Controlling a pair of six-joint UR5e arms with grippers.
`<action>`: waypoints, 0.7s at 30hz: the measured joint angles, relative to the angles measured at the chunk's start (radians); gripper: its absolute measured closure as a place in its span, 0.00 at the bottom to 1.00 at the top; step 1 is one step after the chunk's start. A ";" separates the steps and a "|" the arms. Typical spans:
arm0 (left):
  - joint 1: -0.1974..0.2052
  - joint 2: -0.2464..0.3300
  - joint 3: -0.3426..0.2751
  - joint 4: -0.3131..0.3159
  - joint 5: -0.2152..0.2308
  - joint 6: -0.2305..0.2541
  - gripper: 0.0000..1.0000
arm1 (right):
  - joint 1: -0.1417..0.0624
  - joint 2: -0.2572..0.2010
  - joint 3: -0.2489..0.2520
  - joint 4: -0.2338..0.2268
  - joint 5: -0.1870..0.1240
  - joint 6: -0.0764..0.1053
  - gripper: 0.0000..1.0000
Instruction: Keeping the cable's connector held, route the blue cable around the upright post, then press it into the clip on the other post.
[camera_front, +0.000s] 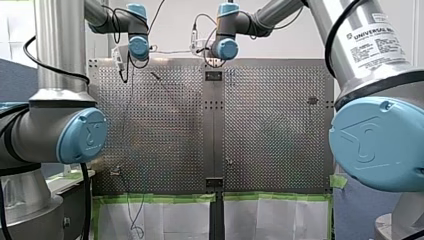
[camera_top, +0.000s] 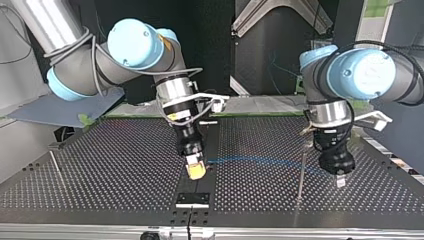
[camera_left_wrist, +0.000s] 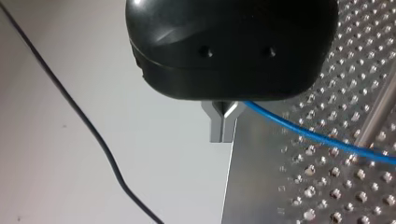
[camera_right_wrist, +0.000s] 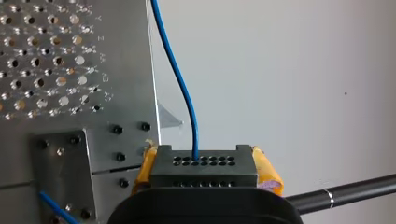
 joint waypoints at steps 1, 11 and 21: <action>0.004 -0.004 0.007 -0.010 0.004 -0.001 1.00 | 0.000 0.006 -0.008 0.000 0.000 0.000 1.00; 0.033 -0.041 0.025 -0.112 0.031 -0.004 1.00 | -0.005 0.069 -0.088 -0.002 0.005 -0.009 1.00; 0.077 -0.093 0.025 -0.140 0.101 -0.018 1.00 | -0.011 0.126 -0.093 -0.003 0.017 -0.034 1.00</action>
